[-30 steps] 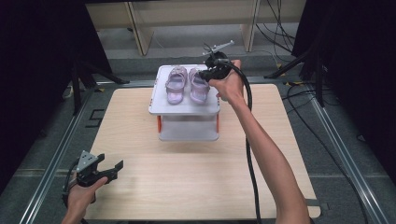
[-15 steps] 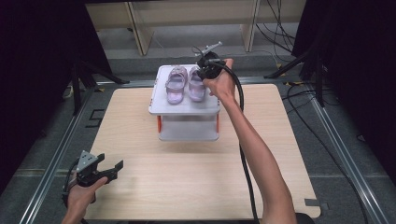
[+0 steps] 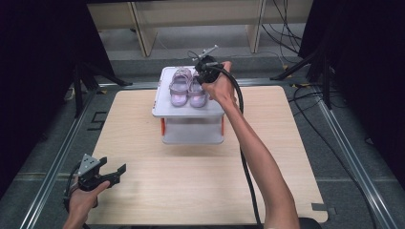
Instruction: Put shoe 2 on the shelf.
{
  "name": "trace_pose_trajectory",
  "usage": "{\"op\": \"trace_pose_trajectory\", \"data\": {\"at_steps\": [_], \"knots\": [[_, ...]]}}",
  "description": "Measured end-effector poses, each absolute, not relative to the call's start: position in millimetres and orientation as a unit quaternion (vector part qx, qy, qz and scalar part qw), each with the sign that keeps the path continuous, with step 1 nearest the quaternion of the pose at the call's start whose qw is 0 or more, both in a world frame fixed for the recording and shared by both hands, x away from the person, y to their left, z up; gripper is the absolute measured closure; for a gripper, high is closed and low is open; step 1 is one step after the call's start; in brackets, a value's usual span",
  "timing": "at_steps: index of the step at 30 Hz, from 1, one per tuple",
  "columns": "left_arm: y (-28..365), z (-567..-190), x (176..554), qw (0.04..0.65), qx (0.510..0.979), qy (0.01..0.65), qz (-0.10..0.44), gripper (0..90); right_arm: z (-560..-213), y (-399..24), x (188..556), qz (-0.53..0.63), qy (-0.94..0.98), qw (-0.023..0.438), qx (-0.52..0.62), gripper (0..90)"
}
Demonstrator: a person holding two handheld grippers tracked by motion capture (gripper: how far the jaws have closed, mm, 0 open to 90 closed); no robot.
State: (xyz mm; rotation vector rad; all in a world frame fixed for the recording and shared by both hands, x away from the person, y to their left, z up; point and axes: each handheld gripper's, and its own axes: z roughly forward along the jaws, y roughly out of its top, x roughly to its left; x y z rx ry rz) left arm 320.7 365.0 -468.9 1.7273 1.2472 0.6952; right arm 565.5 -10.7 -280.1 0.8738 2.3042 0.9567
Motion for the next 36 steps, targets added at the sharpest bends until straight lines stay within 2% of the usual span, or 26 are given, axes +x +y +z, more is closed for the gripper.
{"op": "trace_pose_trajectory", "data": {"at_steps": [2,3,4,7,10,25,29,36], "knots": [[365.1,-468.9,320.6,0.433,0.694,0.503,0.279,15.5,-279.4,-11.3,565.4,0.354,0.844,0.243,0.323,74.9],[364.9,-469.2,320.8,0.436,0.694,0.501,0.279,15.5,-279.1,-12.4,565.3,0.354,0.843,0.231,0.331,69.7],[364.6,-469.1,320.6,0.435,0.694,0.502,0.279,15.5,-279.1,-12.4,565.3,0.354,0.843,0.231,0.331,69.7],[365.0,-469.0,320.7,0.435,0.694,0.502,0.279,15.5,-275.2,-17.6,563.4,0.363,0.841,0.227,0.331,61.2],[364.6,-469.3,320.9,0.435,0.694,0.501,0.279,15.5,-270.8,-20.9,558.1,0.388,0.832,0.215,0.332,59.0],[364.5,-469.6,320.8,0.431,0.696,0.502,0.278,15.5,-263.0,-46.1,533.3,0.442,0.82,0.182,0.313,58.8],[364.4,-469.9,320.9,0.43,0.696,0.502,0.279,15.5,-264.9,-51.6,516.9,0.457,0.816,0.162,0.315,58.9],[364.4,-469.3,319.9,0.422,0.697,0.507,0.28,15.6,-270.6,-59.5,494.1,0.48,0.815,0.158,0.283,58.9]]}}
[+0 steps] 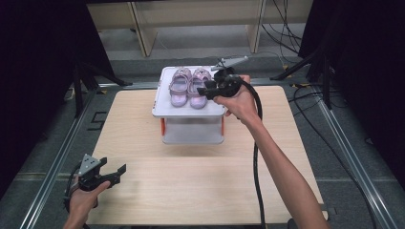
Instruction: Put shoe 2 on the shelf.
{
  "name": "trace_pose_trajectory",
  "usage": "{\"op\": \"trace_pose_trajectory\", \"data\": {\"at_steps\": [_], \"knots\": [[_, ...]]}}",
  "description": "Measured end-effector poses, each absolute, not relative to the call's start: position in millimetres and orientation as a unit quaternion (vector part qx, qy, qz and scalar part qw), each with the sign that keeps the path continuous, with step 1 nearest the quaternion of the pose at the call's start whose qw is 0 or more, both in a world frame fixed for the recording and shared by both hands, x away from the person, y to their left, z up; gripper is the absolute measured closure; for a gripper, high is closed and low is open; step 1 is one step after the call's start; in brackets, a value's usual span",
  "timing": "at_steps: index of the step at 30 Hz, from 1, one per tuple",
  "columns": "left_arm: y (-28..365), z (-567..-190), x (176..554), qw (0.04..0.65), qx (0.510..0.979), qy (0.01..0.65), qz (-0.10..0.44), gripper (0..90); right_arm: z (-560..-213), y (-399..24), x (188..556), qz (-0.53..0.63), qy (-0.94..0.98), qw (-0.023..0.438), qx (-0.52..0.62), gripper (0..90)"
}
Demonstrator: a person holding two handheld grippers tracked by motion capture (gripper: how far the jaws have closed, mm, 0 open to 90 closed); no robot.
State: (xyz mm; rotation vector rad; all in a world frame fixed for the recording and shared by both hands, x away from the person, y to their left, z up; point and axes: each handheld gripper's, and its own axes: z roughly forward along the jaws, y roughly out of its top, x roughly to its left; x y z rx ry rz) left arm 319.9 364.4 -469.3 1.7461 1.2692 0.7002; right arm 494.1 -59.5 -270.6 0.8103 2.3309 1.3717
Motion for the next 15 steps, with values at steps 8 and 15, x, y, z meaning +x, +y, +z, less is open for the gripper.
{"op": "trace_pose_trajectory", "data": {"at_steps": [8,15], "knots": [[365.0,-470.7,321.1,0.426,0.696,0.506,0.281,15.5,-283.7,-69.3,462.2,0.498,0.814,0.142,0.264,58.7],[367.4,-473.1,322.0,0.423,0.692,0.515,0.278,15.5,-308.3,-81.2,436.3,0.508,0.813,0.128,0.254,57.6]]}}
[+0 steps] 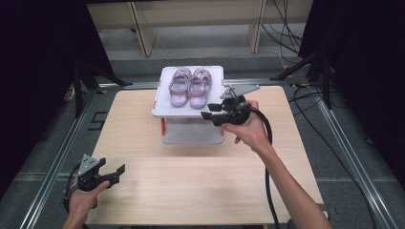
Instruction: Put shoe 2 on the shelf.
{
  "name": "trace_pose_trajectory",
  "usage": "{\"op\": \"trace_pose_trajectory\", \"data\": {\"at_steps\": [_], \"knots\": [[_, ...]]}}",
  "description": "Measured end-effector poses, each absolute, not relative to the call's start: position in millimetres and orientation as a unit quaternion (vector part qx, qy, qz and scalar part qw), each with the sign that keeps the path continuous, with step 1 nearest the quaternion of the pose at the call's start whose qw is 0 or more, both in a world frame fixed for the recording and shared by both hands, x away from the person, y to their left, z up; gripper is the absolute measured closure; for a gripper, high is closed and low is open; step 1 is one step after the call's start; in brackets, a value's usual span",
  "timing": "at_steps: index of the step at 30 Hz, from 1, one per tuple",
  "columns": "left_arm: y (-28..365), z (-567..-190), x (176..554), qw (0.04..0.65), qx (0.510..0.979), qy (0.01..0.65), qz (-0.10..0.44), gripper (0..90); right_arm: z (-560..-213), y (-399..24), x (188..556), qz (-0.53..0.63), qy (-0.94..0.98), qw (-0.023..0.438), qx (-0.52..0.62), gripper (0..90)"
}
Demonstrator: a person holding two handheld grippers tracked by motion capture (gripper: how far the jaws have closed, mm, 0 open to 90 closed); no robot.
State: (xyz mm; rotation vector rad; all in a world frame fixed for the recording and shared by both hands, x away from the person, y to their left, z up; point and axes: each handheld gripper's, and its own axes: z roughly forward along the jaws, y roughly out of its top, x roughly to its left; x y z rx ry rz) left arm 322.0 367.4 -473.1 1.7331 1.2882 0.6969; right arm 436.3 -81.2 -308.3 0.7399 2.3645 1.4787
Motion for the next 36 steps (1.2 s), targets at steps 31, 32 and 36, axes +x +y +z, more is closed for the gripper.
{"op": "trace_pose_trajectory", "data": {"at_steps": [31,32,36], "knots": [[365.3,-474.9,317.3,0.417,0.707,0.501,0.274,15.5,-426.0,-102.3,372.2,0.493,0.823,0.068,0.276,38.8],[365.0,-474.7,317.1,0.414,0.708,0.501,0.275,15.5,-430.0,-104.9,367.3,0.486,0.821,0.066,0.291,35.7],[363.2,-474.9,318.1,0.417,0.712,0.495,0.272,15.5,-437.6,-108.5,363.1,0.488,0.819,0.045,0.299,32.1]]}}
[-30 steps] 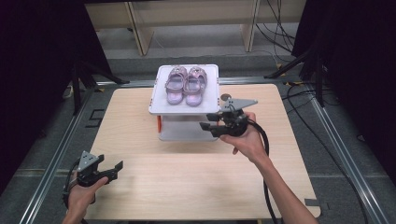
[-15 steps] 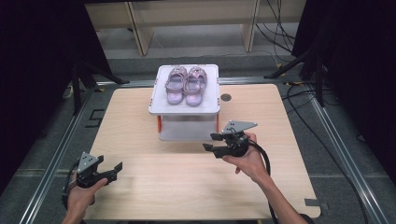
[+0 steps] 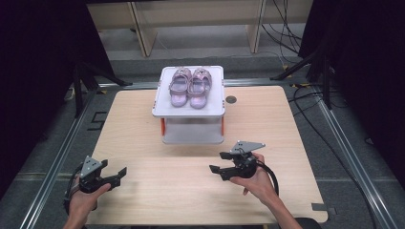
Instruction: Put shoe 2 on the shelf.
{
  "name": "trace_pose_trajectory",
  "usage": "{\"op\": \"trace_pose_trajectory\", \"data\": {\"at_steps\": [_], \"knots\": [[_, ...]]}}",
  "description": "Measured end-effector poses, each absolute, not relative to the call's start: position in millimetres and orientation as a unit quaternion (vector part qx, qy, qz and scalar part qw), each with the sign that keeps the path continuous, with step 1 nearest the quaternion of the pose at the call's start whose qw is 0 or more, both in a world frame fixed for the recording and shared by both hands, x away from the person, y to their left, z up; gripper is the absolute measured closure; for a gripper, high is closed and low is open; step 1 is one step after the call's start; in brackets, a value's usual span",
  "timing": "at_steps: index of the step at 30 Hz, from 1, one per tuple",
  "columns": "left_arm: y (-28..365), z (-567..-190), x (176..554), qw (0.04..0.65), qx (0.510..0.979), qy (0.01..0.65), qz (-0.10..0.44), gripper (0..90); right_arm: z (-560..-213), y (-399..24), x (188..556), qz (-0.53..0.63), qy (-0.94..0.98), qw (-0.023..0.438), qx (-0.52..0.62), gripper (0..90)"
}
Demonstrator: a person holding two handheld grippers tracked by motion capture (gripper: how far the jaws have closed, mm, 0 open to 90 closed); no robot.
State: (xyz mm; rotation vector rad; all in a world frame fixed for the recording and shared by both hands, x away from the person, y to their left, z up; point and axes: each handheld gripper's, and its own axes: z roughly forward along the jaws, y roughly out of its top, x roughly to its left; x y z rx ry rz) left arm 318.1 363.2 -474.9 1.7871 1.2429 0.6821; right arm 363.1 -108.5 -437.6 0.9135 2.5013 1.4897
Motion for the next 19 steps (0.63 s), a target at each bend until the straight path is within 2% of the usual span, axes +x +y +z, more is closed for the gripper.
{"op": "trace_pose_trajectory", "data": {"at_steps": [8,19], "knots": [[362.1,-475.5,317.8,0.415,0.718,0.491,0.266,15.5,-454.9,-122.8,351.0,0.472,0.81,0.06,0.344,23.0],[360.4,-479.1,319.8,0.406,0.729,0.487,0.258,15.5,-470.0,-128.3,338.2,0.432,0.83,0.071,0.346,20.8]]}}
